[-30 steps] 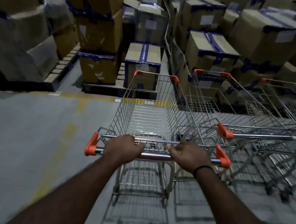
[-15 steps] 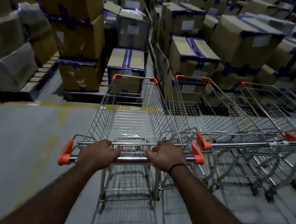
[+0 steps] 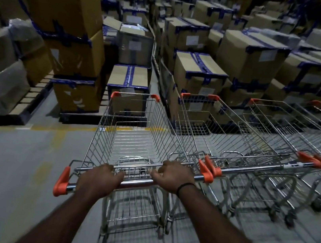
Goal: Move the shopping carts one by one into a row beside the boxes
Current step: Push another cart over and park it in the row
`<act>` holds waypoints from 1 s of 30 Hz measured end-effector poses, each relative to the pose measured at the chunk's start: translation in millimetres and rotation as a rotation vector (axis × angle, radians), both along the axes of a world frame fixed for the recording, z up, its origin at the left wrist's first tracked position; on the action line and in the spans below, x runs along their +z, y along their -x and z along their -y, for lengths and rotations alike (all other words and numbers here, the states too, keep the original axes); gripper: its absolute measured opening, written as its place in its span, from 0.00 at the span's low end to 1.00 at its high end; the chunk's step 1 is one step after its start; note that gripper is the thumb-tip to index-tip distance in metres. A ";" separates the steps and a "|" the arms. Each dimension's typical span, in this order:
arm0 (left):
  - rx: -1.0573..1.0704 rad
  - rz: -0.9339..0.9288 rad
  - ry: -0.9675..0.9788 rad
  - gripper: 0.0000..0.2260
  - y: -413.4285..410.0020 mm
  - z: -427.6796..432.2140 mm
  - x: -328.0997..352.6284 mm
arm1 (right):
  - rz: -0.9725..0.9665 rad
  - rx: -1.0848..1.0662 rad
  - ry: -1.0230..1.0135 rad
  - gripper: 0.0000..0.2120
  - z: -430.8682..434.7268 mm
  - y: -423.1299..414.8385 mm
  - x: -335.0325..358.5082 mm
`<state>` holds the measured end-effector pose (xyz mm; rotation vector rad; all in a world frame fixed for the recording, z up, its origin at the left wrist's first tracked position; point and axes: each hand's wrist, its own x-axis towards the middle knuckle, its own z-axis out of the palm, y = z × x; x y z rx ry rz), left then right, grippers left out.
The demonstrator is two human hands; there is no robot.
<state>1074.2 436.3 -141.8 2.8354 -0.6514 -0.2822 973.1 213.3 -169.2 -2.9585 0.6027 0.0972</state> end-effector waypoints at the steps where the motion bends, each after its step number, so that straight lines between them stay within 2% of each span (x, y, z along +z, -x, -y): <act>1: 0.003 -0.001 0.002 0.24 -1.5 1.6 -0.4 | 0.000 0.001 0.000 0.44 1.8 -1.9 -0.7; 13: -0.004 0.002 0.024 0.24 -10.6 5.9 -11.5 | 0.003 -0.013 0.005 0.45 6.6 -8.2 -3.1; 18: -0.056 -0.007 0.001 0.24 -9.1 6.8 -9.6 | -0.083 0.005 0.024 0.44 -0.9 -4.6 8.5; 23: -0.121 -0.037 -0.025 0.32 -11.6 -5.3 -12.7 | -0.161 -0.038 0.000 0.39 -14.6 3.5 13.8; 27: -0.197 -0.102 0.014 0.30 -19.2 -19.5 -18.1 | -0.169 -0.081 -0.013 0.39 -35.0 13.7 18.7; 30: -0.209 -0.145 0.063 0.27 -29.7 -29.5 -19.0 | -0.163 -0.125 -0.034 0.36 -54.9 17.5 20.6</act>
